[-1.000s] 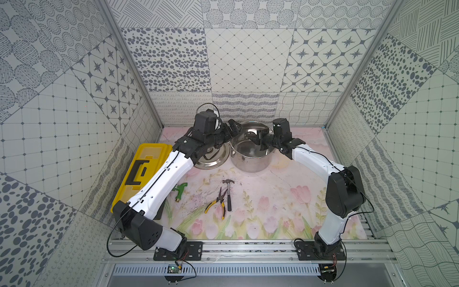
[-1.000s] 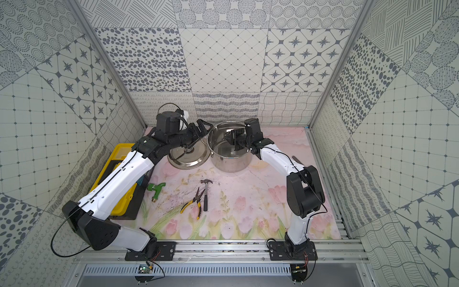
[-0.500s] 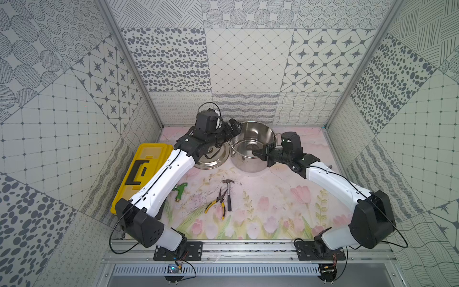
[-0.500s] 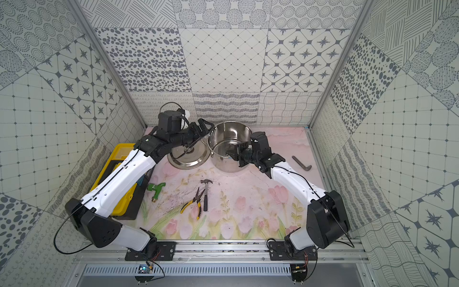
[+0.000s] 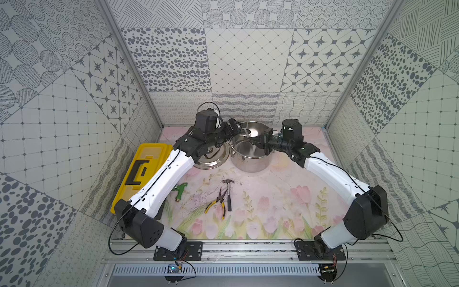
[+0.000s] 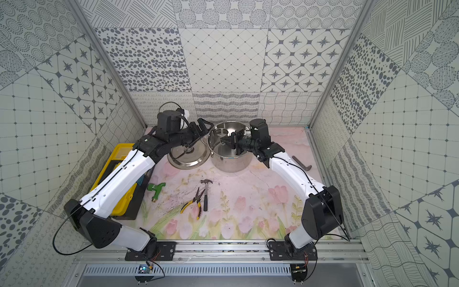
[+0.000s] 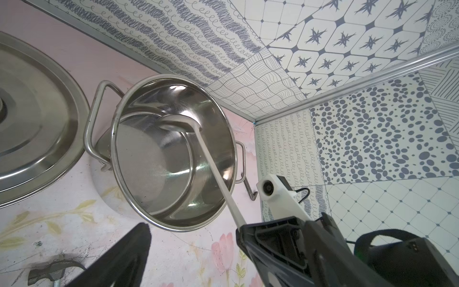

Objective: Stir the soup with a spoon
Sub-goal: Stir the soup in the pan with a stick, then place the spoon at the center of the board.

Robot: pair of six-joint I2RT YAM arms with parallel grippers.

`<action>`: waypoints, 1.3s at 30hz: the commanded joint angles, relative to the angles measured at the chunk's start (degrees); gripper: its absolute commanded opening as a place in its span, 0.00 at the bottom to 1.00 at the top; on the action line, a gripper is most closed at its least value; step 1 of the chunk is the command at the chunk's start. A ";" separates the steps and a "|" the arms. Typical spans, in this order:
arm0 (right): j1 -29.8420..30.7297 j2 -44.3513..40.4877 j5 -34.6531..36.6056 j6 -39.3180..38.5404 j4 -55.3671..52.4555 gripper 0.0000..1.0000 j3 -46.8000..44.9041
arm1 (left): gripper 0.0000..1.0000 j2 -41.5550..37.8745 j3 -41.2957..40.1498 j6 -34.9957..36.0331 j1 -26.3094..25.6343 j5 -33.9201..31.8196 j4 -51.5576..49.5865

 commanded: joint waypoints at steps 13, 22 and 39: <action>-17.38 -10.29 0.68 -51.00 -46.54 0.00 18.21 | 0.99 -0.62 3.33 1.86 0.21 -0.57 -3.11; -14.74 -3.70 46.90 -72.09 -70.59 0.00 18.33 | 1.00 -0.43 2.39 2.25 0.19 -0.54 -2.79; -1.29 3.32 68.90 -68.14 -51.45 0.00 -11.44 | 0.99 -6.93 -9.25 0.86 0.81 -2.05 -2.16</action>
